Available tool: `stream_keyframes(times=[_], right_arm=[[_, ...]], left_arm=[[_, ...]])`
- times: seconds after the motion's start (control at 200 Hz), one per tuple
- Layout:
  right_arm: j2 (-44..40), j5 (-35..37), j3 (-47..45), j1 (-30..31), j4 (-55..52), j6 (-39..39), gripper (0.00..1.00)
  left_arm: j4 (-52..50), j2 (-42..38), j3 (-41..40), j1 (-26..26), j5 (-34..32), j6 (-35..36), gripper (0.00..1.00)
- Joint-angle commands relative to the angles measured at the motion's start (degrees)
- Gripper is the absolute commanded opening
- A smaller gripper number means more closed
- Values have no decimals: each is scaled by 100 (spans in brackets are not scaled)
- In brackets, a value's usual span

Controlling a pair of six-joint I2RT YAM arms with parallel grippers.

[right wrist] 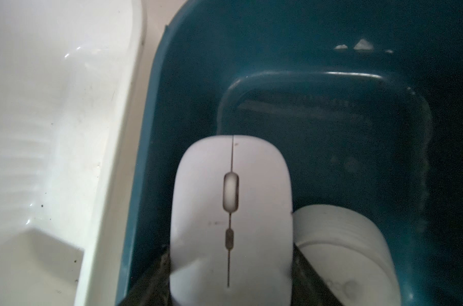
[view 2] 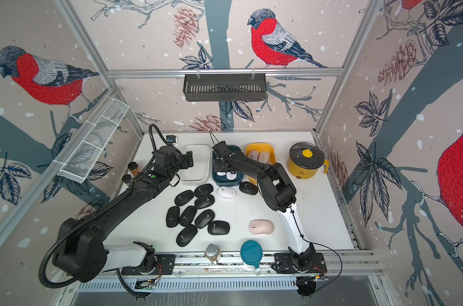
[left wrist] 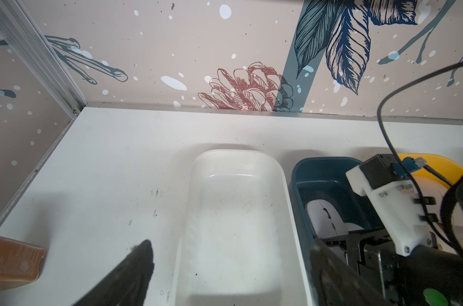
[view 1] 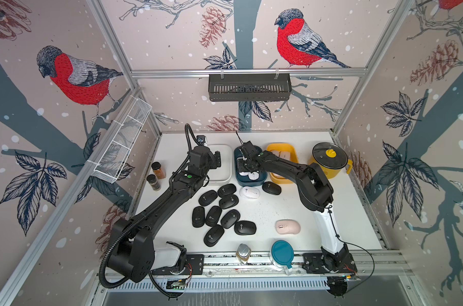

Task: Place the mice by color into the storage box
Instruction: Place the mouse in the storage box, then pick up the mouse from the center of the board.

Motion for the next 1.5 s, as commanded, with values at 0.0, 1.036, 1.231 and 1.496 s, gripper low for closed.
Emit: stream_keyframes(times=[0.0,1.036,1.231,1.496], right_arm=[[-28,46,-80,12,-215,122,58],[-2939,931,-1913,36,-450,413,67],[-4115,1377,-3124,204,-818,856,69],[-5409,1622,-4628,803,-1404,2015,70]], left_arm=[[144,-9,46,9,36,-17,91],[122,-246,38,9,-176,3,91],[58,-276,55,8,-201,-45,91],[-92,-254,120,9,-203,-138,90]])
